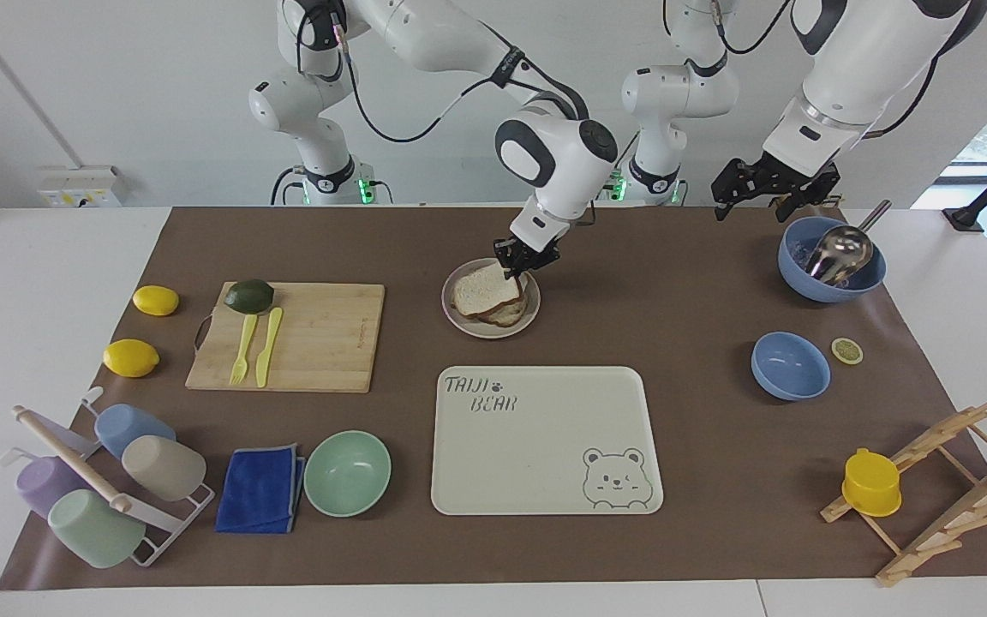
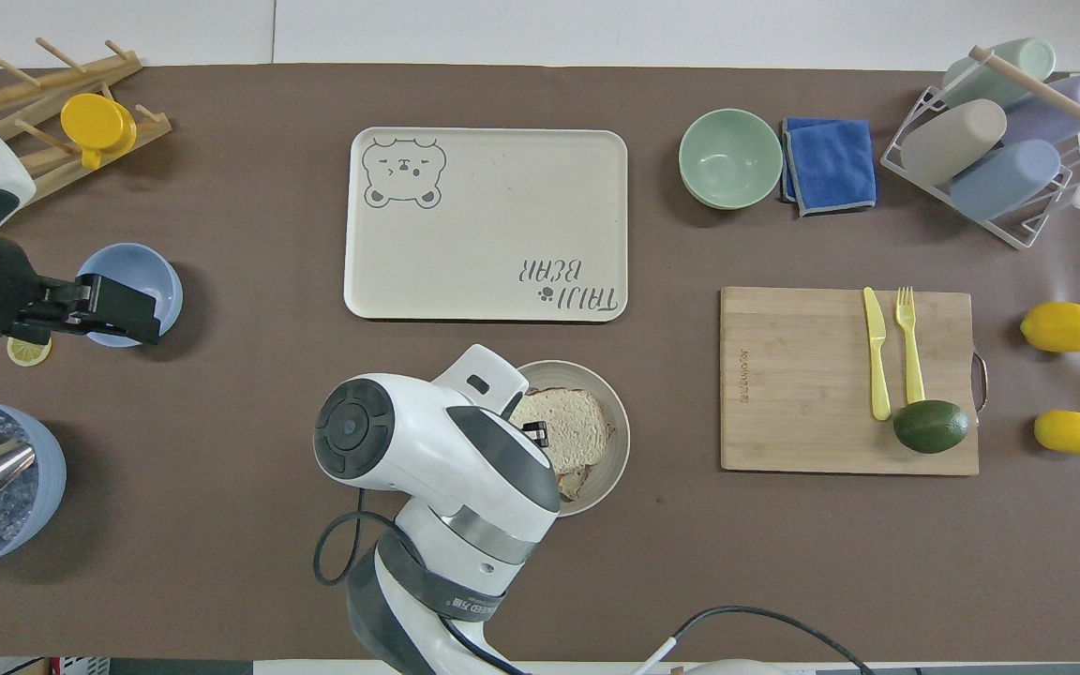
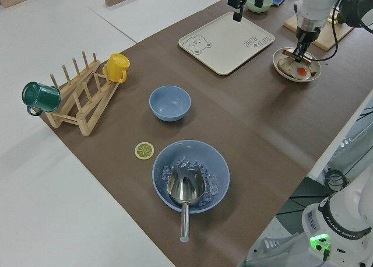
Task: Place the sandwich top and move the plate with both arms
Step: 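Release the bread and withdraw the right gripper while the left gripper approaches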
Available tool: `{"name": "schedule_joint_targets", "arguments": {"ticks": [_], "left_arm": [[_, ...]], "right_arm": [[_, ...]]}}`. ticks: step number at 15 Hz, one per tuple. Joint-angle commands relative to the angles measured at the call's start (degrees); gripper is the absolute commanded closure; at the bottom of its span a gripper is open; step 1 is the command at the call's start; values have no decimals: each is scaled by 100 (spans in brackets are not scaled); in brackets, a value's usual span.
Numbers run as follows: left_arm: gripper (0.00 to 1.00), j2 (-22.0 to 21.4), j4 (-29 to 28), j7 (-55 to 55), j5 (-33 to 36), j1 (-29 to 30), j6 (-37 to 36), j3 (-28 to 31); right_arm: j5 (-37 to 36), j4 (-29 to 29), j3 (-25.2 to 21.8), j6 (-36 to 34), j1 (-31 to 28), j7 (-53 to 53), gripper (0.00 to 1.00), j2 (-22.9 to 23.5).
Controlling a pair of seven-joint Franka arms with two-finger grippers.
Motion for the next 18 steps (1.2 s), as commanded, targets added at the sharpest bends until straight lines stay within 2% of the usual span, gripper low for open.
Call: {"name": "schedule_joint_targets", "arguments": {"ticks": [1, 2, 5, 8, 12, 14, 18], "left_arm": [[0, -174, -185, -18, 5, 76, 70, -36], [0, -174, -185, -18, 5, 76, 79, -28], [0, -174, -185, -10, 5, 85, 97, -27], [0, -191, -325, -141, -4, 138, 350, -36], [0, -533, -1378, -449, -74, -159, 1106, -98], [0, -482, -1591, -449, -83, -424, 1292, -98], [0, -437, -2415, -563, -548, -863, 2186, -98]], "right_arm": [[176, -40, 42, 134, -215, 12, 5, -150], [176, -40, 42, 107, -381, 3, 0, -325], [483, -40, 42, -85, -1312, -390, 0, -984], [475, -14, -2, -480, -2147, -1234, 0, -1389], [422, -14, -37, -1182, -3236, -2174, 0, -2065], [422, -5, -63, -1447, -3650, -2588, 0, -2329], [396, -5, -90, -1642, -4232, -3669, 0, -2366]]}}
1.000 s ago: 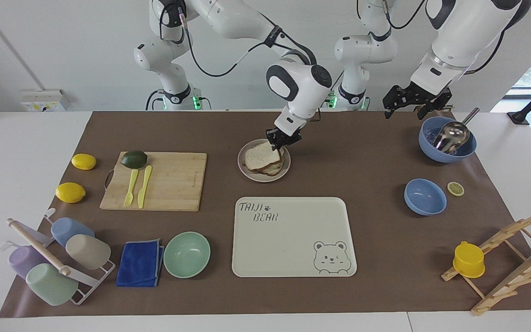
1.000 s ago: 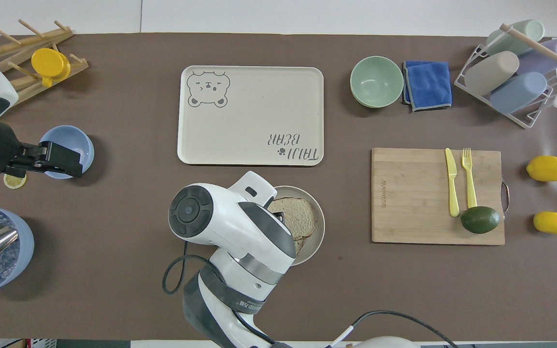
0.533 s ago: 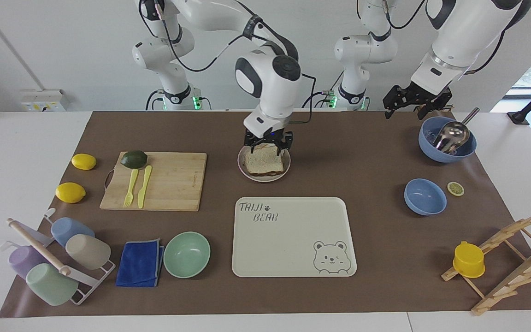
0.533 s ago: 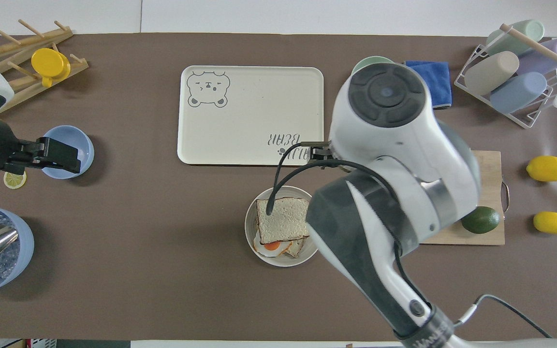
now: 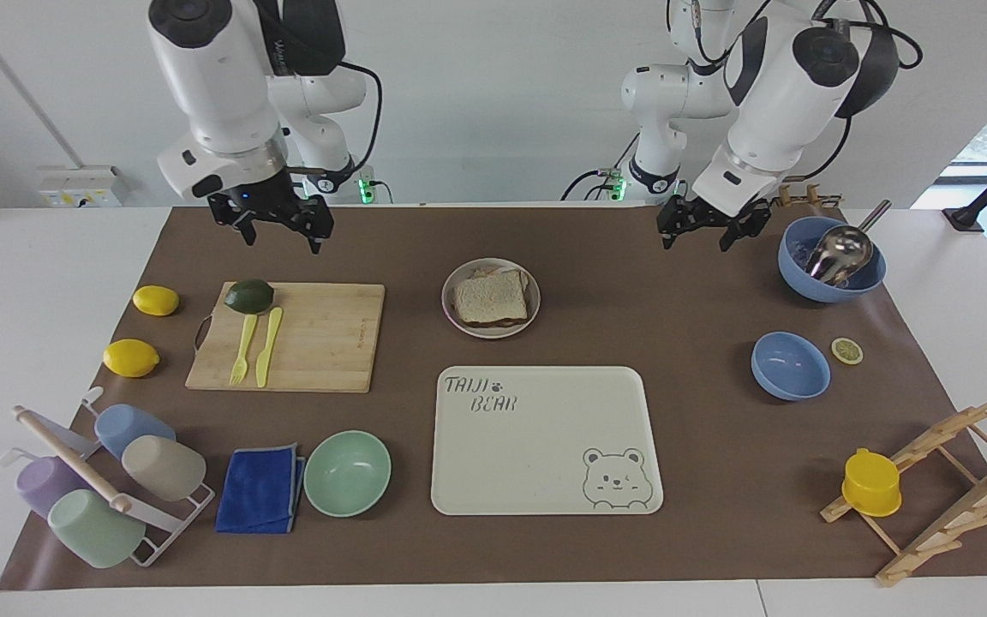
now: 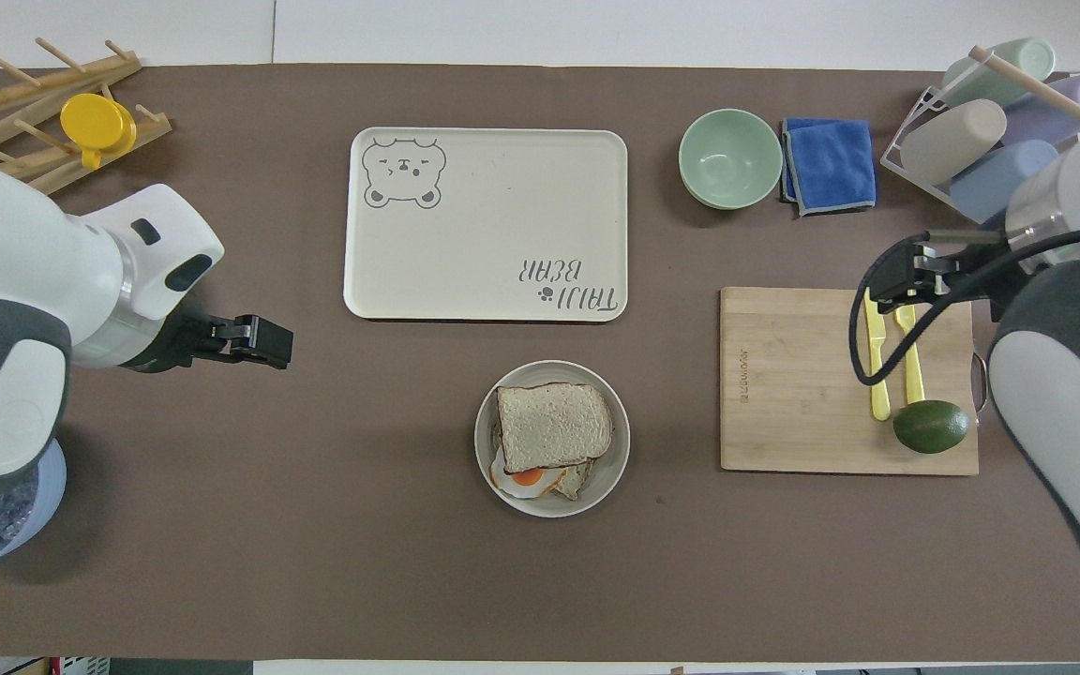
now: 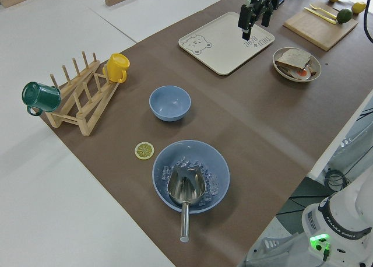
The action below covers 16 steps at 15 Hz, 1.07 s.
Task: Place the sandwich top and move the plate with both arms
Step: 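Release the bread and withdraw the right gripper while the left gripper approaches, then grasp the rim of the white plate with the left gripper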
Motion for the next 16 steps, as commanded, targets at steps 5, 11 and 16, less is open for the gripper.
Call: {"name": "schedule_joint_targets", "arguments": {"ticks": [5, 11, 16], "left_arm": [[0, 372, -1044, -144, -482, -889, 1663, 76], [0, 653, -1668, -565, -518, -1355, 2799, 68], [0, 943, -1721, -811, -719, -1584, 3036, 68]], "right_arm": [[-111, -79, 18, -181, -410, -683, 0, -13], [-120, -1, 1, -208, -621, -1475, 0, 22], [-15, 369, -341, -350, -568, -1466, 0, 154]]}}
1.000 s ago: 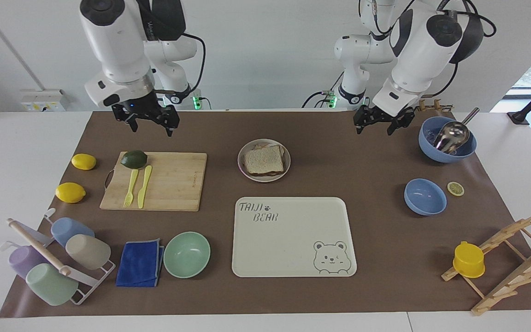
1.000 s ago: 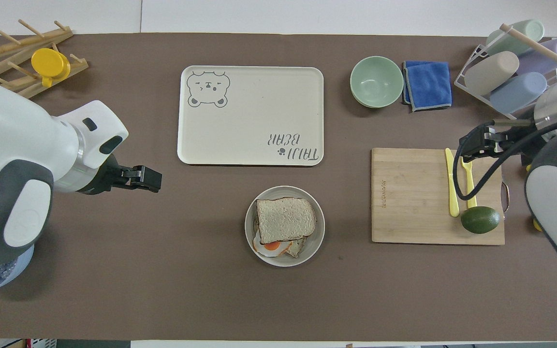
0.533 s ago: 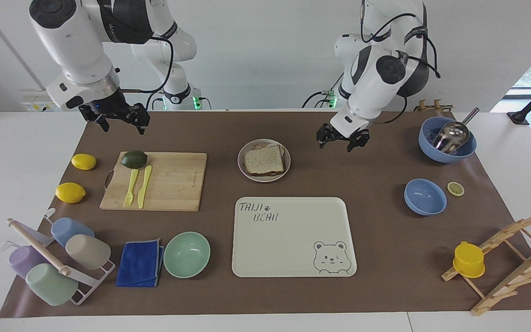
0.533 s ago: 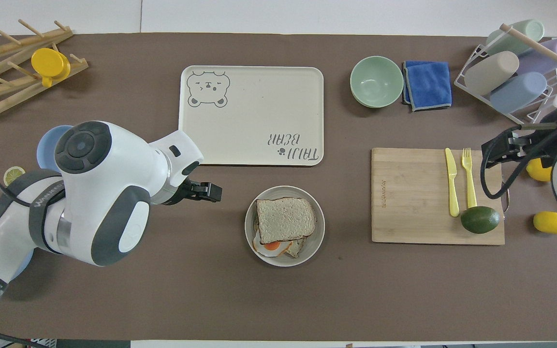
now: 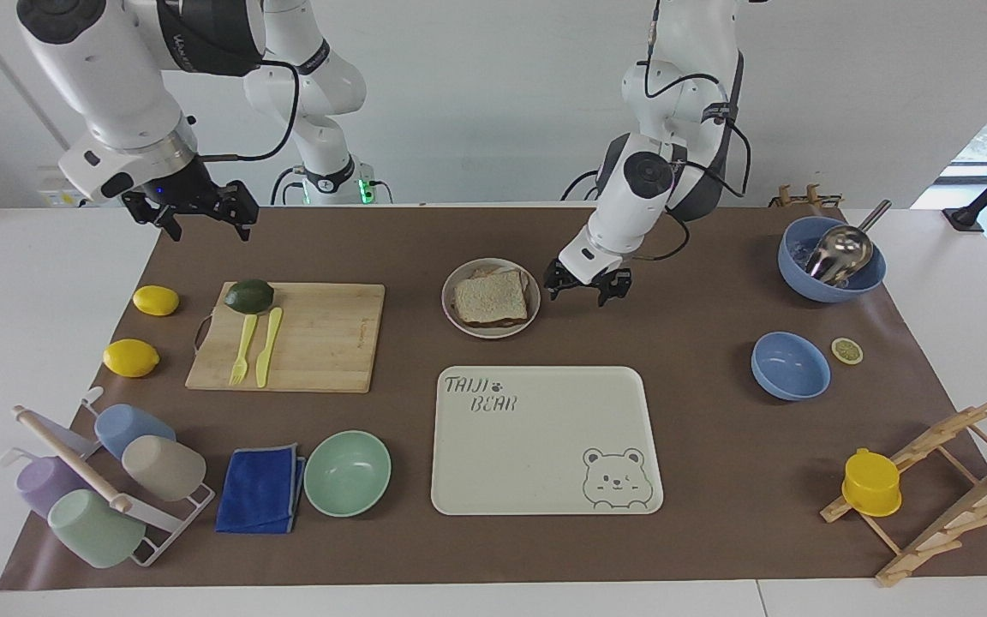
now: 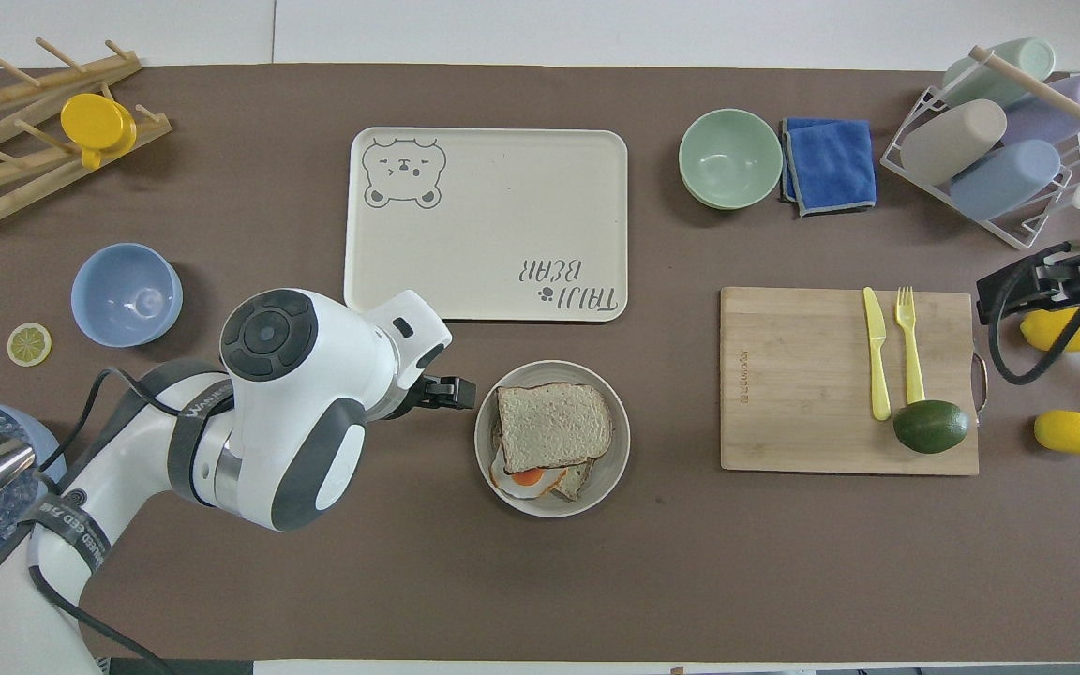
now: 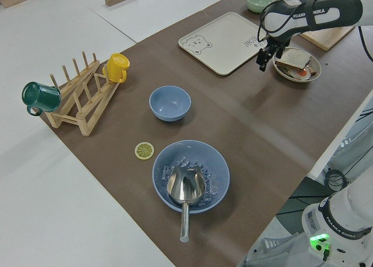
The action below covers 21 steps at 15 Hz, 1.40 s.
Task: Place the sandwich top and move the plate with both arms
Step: 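Grasp the rim of the white plate with the left gripper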
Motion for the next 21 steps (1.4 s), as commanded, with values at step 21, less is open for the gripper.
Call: {"name": "schedule_joint_targets", "arguments": {"ticks": [21], "left_arm": [[20, 55, -785, -544, -430, -677, 958, 82]], "right_arm": [[441, -190, -780, 219, 94, -547, 0, -47]]}}
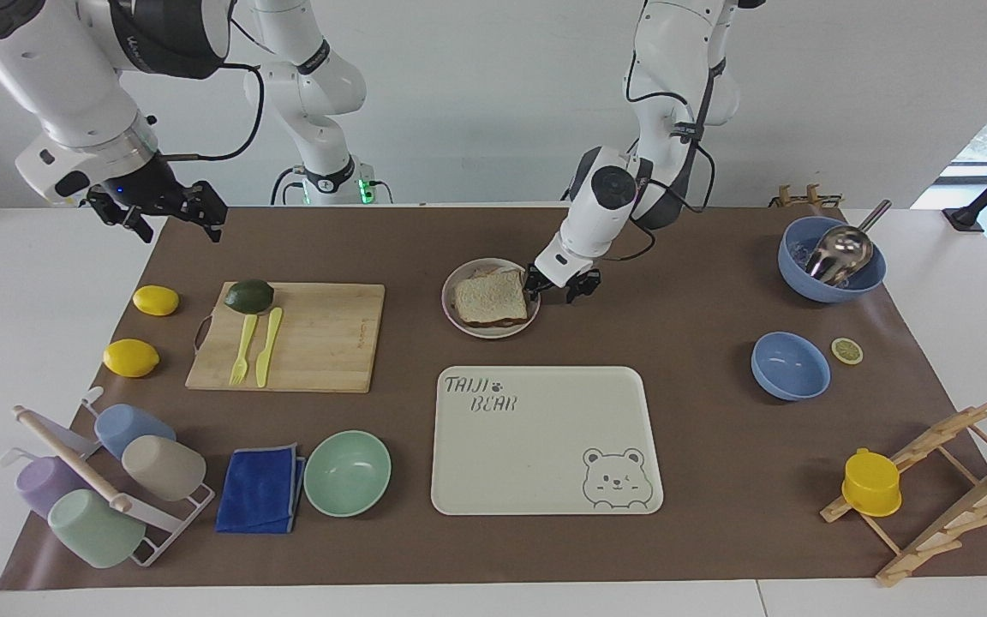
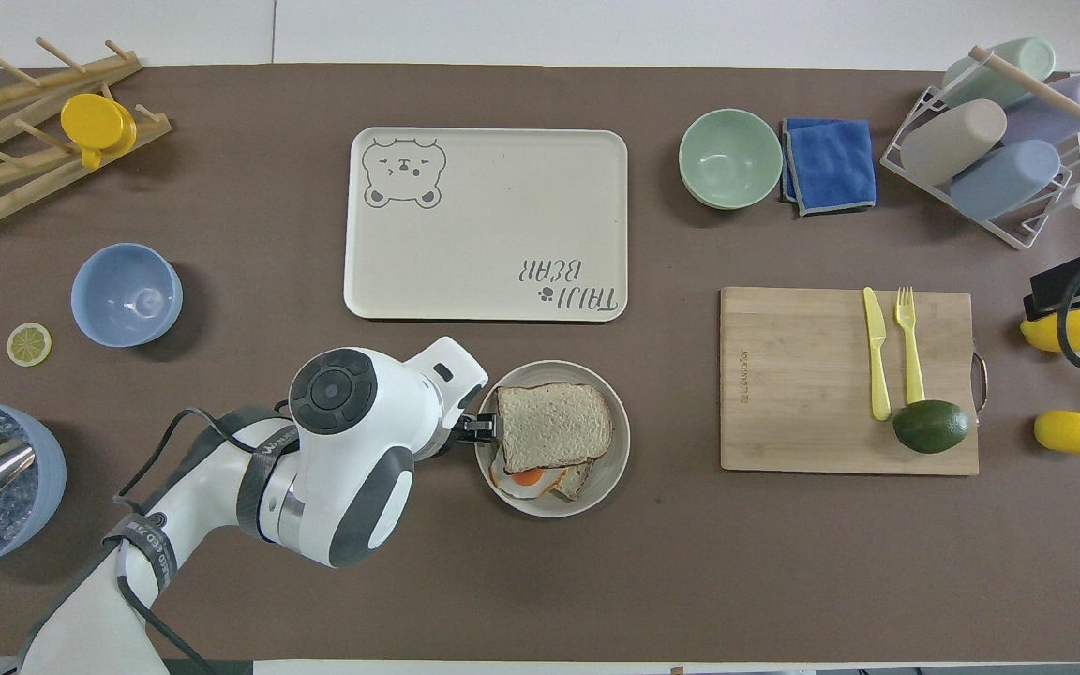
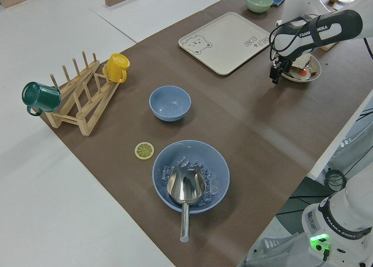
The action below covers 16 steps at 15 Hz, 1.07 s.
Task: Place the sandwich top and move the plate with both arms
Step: 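Grasp the rim of the white plate with the left gripper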
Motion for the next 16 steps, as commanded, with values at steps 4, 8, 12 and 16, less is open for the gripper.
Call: {"name": "schedule_joint_targets", "arguments": {"ticks": [4, 8, 12, 16], "left_arm": [[31, -82, -141, -30, -99, -194, 156, 76], [43, -64, -141, -21, -99, -229, 191, 76], [46, -3, -141, -21, -99, -265, 235, 67], [50, 102, -141, -21, -99, -387, 384, 67]], "right_arm": [[322, -36, -201, 10, 53, -143, 0, 3], [322, -28, -183, 36, 70, -12, 0, 3], [261, 86, -148, -17, 96, 410, 0, 12], [296, 95, -148, 27, 26, 411, 0, 38]]}}
